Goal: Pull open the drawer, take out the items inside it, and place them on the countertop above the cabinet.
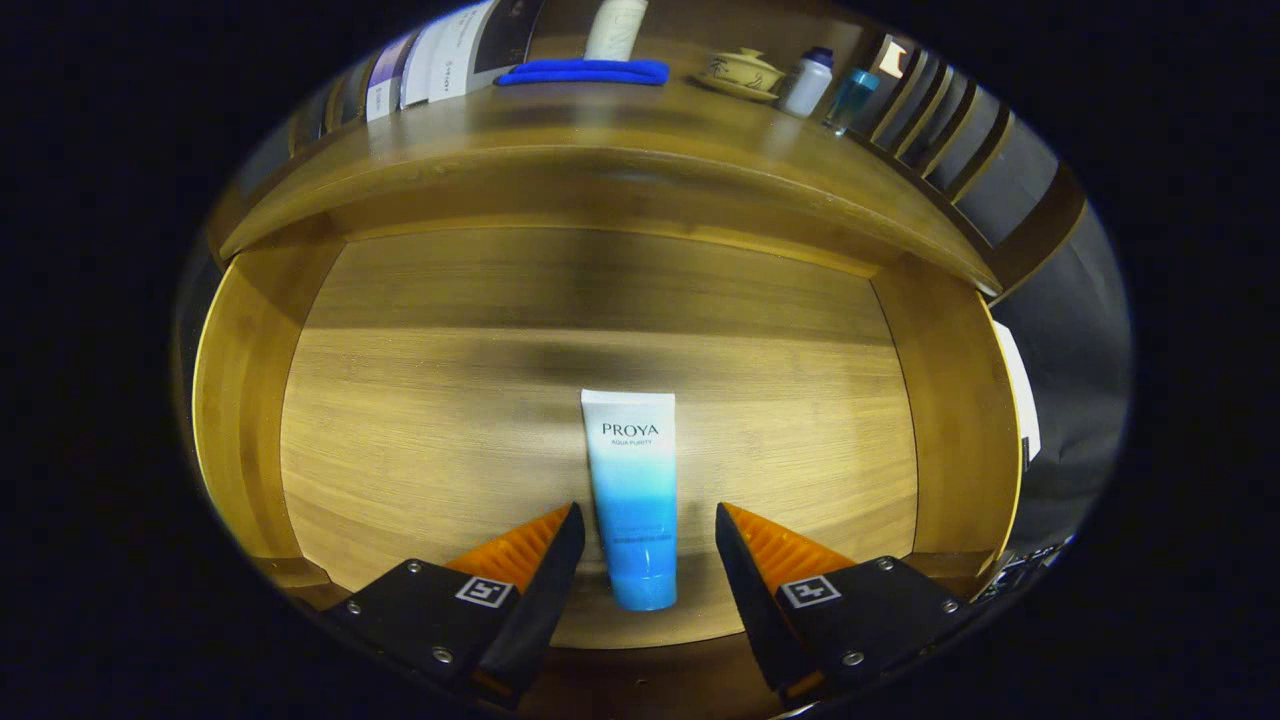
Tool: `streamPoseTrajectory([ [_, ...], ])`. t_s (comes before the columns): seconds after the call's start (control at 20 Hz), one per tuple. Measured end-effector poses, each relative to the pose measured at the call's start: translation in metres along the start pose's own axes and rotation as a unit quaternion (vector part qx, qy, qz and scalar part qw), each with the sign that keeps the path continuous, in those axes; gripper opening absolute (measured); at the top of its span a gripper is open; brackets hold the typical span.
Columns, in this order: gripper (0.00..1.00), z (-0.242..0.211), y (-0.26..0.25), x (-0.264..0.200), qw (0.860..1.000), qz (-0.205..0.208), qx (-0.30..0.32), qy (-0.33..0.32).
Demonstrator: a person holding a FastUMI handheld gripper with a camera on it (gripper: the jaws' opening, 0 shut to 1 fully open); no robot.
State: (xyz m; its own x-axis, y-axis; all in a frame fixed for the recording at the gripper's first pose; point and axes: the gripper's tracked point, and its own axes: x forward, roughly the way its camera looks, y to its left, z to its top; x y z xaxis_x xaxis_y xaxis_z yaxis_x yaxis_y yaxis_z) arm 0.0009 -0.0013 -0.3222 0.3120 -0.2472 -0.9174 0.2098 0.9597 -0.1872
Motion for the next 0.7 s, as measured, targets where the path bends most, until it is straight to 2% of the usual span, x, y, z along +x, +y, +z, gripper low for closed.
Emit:
streamPoseTrajectory([
  [0.35, 0.73, 0.001, 0.003, 0.010, 0.997, 0.048, 0.053, 0.013],
  [0.4, 0.69, 0.000, 0.008, 0.010, 0.996, 0.060, 0.062, 0.012],
  [0.5, 0.54, 0.000, 0.008, 0.009, 0.996, 0.064, 0.062, 0.008],
  [0.7, 0.49, -0.002, 0.007, 0.007, 0.997, 0.059, 0.051, -0.004],
])
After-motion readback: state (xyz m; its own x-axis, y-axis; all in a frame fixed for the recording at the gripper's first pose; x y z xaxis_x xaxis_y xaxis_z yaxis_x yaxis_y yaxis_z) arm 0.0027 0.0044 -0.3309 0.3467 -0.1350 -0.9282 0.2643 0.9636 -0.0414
